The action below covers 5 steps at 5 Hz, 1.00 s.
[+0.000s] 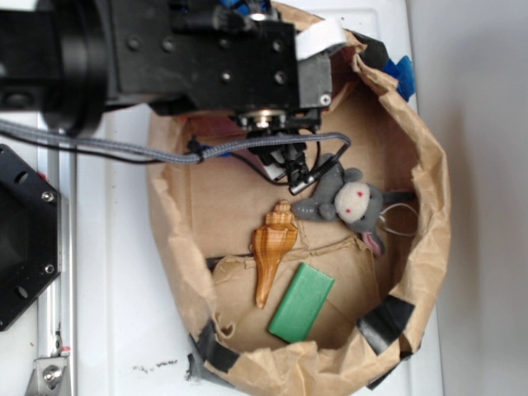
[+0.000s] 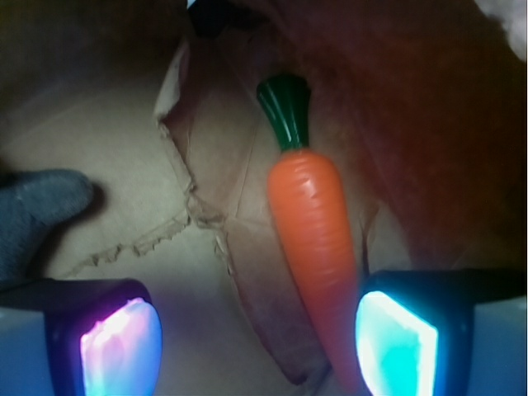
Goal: Grab the carrot.
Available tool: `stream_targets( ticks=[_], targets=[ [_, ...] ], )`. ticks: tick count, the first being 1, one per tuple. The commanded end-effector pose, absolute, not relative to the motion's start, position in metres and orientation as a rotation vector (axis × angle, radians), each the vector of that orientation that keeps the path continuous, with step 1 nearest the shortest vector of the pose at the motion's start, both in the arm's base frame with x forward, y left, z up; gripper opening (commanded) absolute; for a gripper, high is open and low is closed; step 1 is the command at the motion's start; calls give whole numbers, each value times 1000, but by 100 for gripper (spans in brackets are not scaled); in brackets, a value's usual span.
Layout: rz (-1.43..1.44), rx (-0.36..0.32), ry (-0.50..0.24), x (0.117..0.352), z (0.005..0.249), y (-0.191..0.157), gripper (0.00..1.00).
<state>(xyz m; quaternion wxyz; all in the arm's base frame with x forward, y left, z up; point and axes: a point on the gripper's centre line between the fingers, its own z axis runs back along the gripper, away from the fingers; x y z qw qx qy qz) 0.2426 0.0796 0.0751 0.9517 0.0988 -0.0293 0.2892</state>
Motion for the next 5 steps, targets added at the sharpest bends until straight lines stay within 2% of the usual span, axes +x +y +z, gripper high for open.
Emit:
stream_targets(
  ticks=[1, 3, 4, 5],
  targets=[
    [588, 147, -75, 255, 87, 52, 100],
    [585, 147, -72, 264, 83, 47, 100],
    [582, 193, -60, 255, 80, 64, 100],
    [594, 197, -76, 245, 85, 84, 100]
  ],
)
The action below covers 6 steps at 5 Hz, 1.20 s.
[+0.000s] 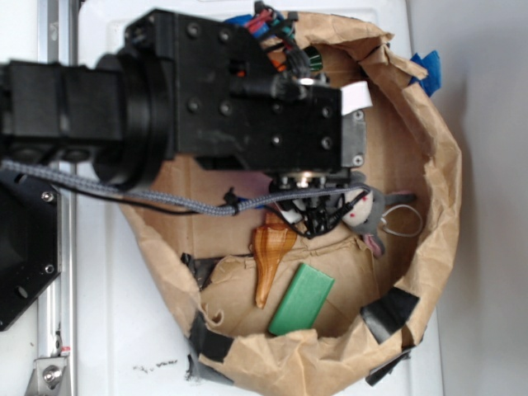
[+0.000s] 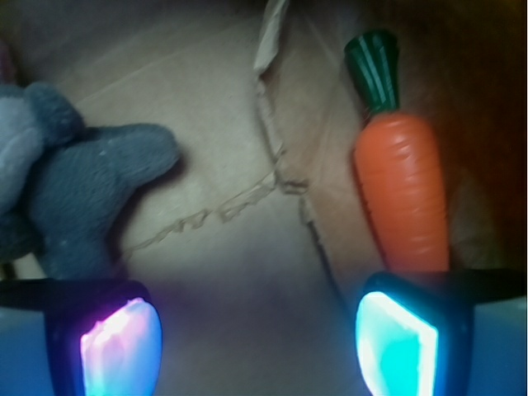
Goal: Grab the carrot.
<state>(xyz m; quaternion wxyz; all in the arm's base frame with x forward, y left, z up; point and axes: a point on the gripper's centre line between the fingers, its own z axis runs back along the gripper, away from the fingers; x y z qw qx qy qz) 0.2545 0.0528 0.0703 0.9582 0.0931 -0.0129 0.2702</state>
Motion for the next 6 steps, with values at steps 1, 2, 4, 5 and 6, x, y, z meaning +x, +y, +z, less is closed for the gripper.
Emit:
stream_targets(
  ticks=[1, 2, 4, 5, 6],
  targets=[
    [519, 196, -134, 242, 85, 95, 100],
    [475, 214, -152, 241, 80, 103, 100],
    [478, 239, -142, 251, 74, 115, 100],
    [457, 258, -151, 255, 71, 121, 100],
    [389, 275, -201, 260, 64, 124, 100]
  ],
)
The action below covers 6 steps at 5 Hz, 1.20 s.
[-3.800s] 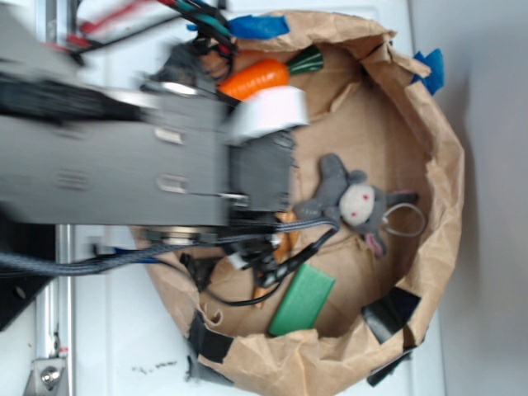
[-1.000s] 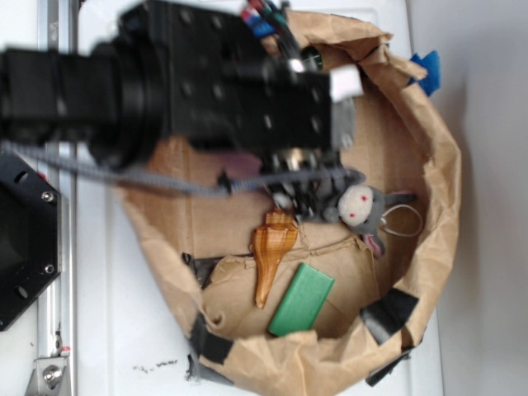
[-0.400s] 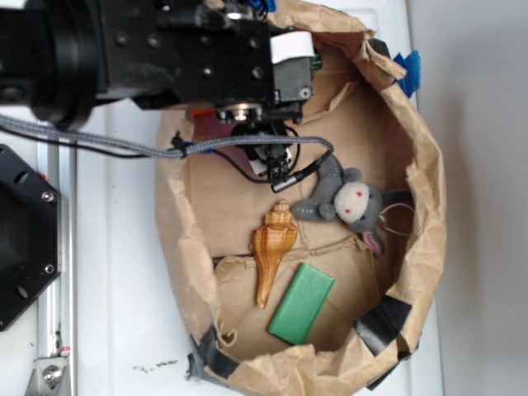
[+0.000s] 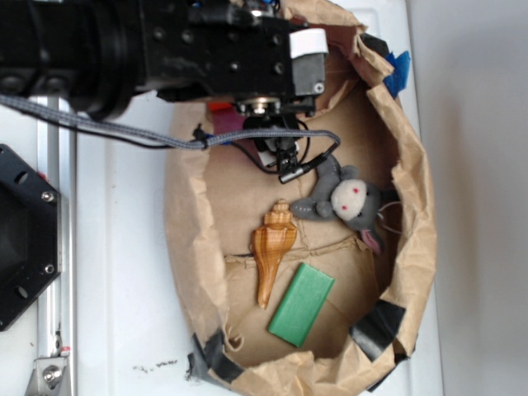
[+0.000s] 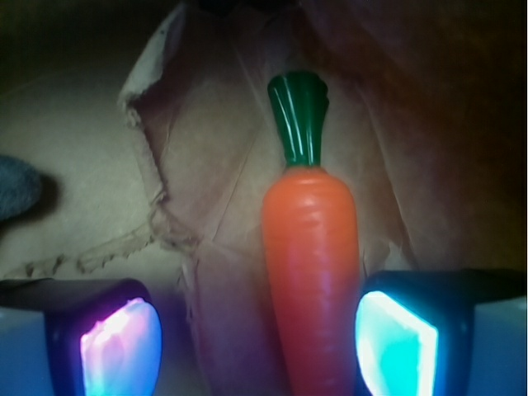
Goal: Grab the carrot.
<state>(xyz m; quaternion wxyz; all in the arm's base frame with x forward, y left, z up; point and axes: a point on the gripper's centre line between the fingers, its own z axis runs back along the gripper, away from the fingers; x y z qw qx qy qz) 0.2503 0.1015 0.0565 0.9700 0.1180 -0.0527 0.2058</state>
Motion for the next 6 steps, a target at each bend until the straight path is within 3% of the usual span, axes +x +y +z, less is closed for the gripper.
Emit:
stream_targets(
  ticks=[1, 3, 4, 6],
  targets=[
    [331, 309, -204, 266, 54, 122, 100],
    [300, 277, -191, 275, 46, 122, 98],
    [319, 288, -222, 274, 52, 120, 0],
    [317, 275, -243, 273, 58, 117, 0]
  ],
)
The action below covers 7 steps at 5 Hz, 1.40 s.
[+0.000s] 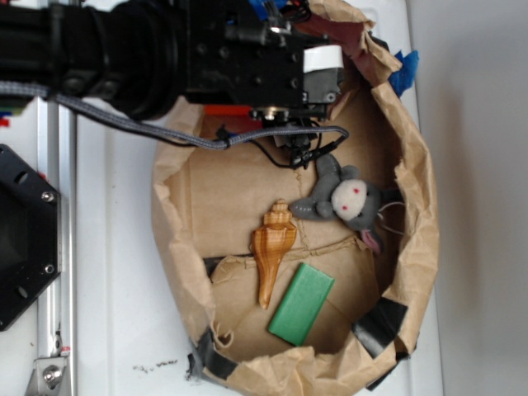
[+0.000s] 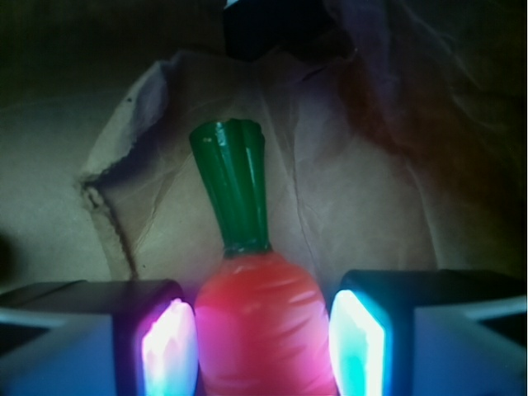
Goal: Grab the carrot.
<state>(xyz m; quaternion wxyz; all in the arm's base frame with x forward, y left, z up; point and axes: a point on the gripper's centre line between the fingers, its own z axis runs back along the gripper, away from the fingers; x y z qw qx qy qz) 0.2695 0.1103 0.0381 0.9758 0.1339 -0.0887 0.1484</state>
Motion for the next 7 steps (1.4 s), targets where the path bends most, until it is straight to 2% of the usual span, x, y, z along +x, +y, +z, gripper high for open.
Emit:
stream_targets(
  ticks=[1, 2, 3, 4, 5, 6, 7],
  targets=[
    [322, 271, -251, 273, 60, 117, 0],
    [329, 272, -249, 273, 60, 117, 0],
    [339, 240, -236, 271, 76, 104, 0],
    [370, 154, -208, 268, 105, 81, 0],
    [360, 107, -212, 275, 138, 41, 0],
    [358, 74, -222, 275, 151, 30, 0],
    [353, 66, -225, 276, 155, 30, 0]
  ],
)
